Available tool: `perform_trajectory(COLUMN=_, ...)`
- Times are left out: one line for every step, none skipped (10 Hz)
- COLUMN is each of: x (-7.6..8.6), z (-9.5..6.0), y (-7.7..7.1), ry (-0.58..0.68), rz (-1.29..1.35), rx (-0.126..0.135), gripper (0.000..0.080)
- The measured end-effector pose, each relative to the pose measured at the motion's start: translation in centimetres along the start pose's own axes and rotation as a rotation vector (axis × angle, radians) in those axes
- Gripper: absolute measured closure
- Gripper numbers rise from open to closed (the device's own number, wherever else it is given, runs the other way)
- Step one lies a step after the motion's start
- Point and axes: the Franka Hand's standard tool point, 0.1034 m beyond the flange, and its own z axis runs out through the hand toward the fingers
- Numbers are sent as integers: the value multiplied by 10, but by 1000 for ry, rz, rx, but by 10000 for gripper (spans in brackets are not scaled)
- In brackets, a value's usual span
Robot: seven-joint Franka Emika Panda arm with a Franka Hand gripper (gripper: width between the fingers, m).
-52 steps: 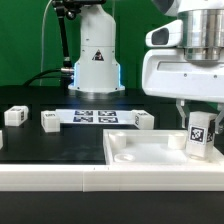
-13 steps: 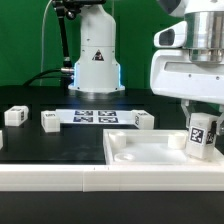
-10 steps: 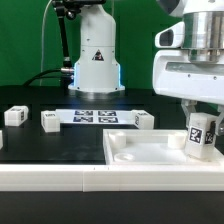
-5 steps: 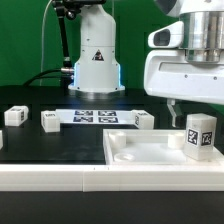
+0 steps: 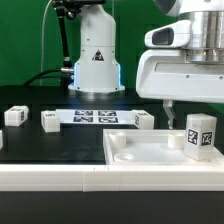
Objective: Assemble one leg
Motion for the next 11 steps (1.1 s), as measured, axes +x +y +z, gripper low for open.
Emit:
perform_trajectory(x=1, z=0, y=2, ry=0, rz=-70, rx=0, gripper=151)
perform_trajectory(x=2, z=0, y=4, ry=1, rz=-139, rx=-1, gripper=151)
perform_trajectory(x=3, z=0, y=6, ry=1, rz=-231, rx=-1, gripper=151)
perform_trajectory(x=4, z=0, y=6, ry=1, rz=-296, rx=-1, gripper=151)
perform_trajectory(x=3, z=0, y=5, ry=1, rz=-331, rx=-4, gripper=151)
perform_trajectory(x=3, z=0, y=5, ry=3, rz=-387, rx=-11, gripper=151)
perform_trajectory(x=4, z=0, y=5, ry=5, rz=-433, rx=-17, gripper=151)
perform_trajectory(x=3, z=-1, y=4, ry=6, rz=-469, rx=-22, gripper=151)
perform_trajectory(x=3, z=-1, y=3, ry=8, rz=-508, rx=-30, gripper=151)
perform_trajectory(x=4, z=-2, y=2, ry=11, rz=-522, rx=-32, gripper=151)
perform_trajectory(x=6, z=-3, y=2, ry=13, rz=-548, rx=-33, gripper=151)
